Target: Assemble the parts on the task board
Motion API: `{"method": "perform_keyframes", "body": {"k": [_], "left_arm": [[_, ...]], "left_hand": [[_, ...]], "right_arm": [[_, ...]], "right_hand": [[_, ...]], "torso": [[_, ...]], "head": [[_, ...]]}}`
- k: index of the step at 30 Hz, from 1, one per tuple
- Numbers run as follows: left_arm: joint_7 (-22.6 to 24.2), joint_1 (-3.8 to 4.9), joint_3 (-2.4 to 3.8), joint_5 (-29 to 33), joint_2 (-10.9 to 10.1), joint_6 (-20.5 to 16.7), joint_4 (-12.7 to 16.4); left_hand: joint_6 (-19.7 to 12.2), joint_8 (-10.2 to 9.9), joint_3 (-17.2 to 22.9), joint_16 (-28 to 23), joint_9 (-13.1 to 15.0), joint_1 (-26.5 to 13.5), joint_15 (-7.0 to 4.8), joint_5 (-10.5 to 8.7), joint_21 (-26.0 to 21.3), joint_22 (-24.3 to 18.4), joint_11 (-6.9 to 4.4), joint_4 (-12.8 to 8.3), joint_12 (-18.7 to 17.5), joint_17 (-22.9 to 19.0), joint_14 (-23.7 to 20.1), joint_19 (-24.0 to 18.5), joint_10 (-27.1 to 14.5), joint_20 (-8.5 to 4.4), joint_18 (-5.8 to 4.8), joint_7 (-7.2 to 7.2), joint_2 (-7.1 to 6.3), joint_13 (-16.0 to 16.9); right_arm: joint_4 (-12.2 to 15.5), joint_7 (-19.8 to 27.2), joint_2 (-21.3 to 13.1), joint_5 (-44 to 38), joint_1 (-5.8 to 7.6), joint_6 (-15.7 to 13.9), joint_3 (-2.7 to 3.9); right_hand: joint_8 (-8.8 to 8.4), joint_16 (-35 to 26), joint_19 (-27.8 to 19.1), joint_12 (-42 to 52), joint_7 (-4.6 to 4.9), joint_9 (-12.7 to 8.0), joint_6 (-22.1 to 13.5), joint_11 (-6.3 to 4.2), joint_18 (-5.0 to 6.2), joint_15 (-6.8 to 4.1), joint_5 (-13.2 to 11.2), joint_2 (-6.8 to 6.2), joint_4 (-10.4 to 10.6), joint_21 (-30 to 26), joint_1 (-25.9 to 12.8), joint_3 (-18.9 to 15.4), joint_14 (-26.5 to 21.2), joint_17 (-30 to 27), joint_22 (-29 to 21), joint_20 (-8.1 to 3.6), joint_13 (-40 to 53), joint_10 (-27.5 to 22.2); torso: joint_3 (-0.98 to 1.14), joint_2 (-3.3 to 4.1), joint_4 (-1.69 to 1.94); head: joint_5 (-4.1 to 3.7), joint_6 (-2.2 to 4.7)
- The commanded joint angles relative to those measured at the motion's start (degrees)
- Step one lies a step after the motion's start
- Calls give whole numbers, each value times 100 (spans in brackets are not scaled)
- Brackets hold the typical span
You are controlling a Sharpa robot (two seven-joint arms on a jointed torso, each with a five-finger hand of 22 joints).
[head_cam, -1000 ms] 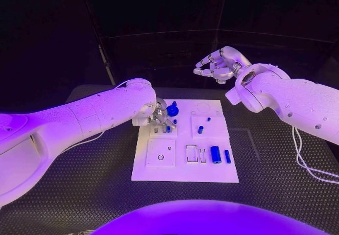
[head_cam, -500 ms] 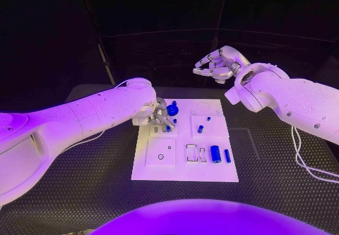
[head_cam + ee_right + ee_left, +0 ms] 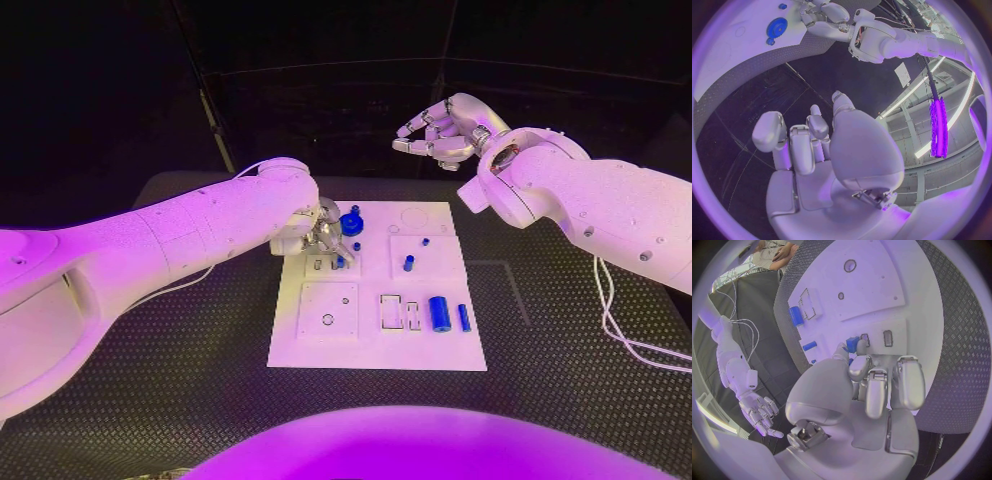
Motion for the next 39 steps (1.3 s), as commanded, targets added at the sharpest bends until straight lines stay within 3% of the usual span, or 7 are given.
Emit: {"method": "perform_keyframes", "body": {"k": [1,4,8,14,22,28,39], "left_arm": [[-37,0,-3,-18,-5,33,16],[-33,-2,-3,14,-21,27,44],[-20,-8,-2,72,-56,-50,104],[11,-11,-1,164,-176,-329,261],[16,-8,1,346,-525,-916,708],[15,-16,-1,384,-744,-1401,1054],[30,-130,-5,323,-909,-1841,1339]], "left_hand": [[-20,-41,270,18,7,284,-29,84,-4,9,-9,-173,-47,1509,595,-21,-49,-14,-71,-26,39,-22],[-39,-81,596,18,7,457,-34,417,-11,8,-9,-343,-98,1509,595,-26,-75,-23,-70,-23,-39,-50],[-62,-93,1275,18,49,539,-15,498,-10,28,21,-552,-159,1509,595,-22,-71,-16,-74,25,-199,-79],[-83,101,3464,18,380,-463,23,450,-14,90,63,-819,-170,1509,595,-4,43,8,-69,31,-982,-80],[-96,256,3911,18,552,-753,-10,490,-18,111,19,-1009,-204,1509,595,9,62,10,-77,17,-1102,-124],[-99,367,4122,18,660,-936,-23,821,-10,141,-3,-1143,-253,1509,595,28,73,-10,-81,4,-1211,-200],[-102,534,4361,18,797,-1149,-59,894,-31,132,-44,-1269,-321,1509,595,24,94,-43,-76,-39,-1287,-346]], "right_arm": [[3,23,6,-13,12,48,4],[-2,22,7,-13,12,55,4],[-10,21,8,-13,12,62,3],[-29,17,8,-13,12,85,3],[-76,16,0,-13,11,103,1],[-98,20,-18,-13,11,108,-1],[-123,10,-35,-13,10,131,-8]], "right_hand": [[27,-19,0,15,-11,-7,-16,-5,41,-37,25,69,-4,-20,6,-33,385,534,-3,-18,5,-12],[27,-19,0,15,-11,-7,-16,-5,41,-37,25,69,-4,-20,6,-33,385,534,-3,-18,5,-12],[27,-15,3,21,-11,-7,-17,-6,40,-37,34,76,-4,-19,13,-33,387,541,0,-19,12,-6],[28,-18,2,21,-11,-7,-18,-6,41,-37,40,80,-4,-21,17,-33,386,536,-2,-19,11,-6],[29,-19,3,21,-11,-8,-20,-6,41,-38,62,88,-2,-23,26,-36,386,535,-5,-20,9,-7],[38,-24,6,18,-10,-9,-27,-6,41,-38,171,105,9,-32,52,-58,387,532,-13,-22,1,-13],[38,-27,6,6,-10,-9,-28,-6,42,-39,178,106,11,-33,53,-60,386,528,-14,-22,-13,-23]], "torso": [[0,-5,1],[0,-4,0],[-1,-2,6],[4,-7,15],[13,-4,25],[5,-8,32],[24,-21,55]], "head": [[-1,-4],[-4,-4],[-14,-4],[-2,-4],[22,-4],[31,-4],[40,-4]]}}
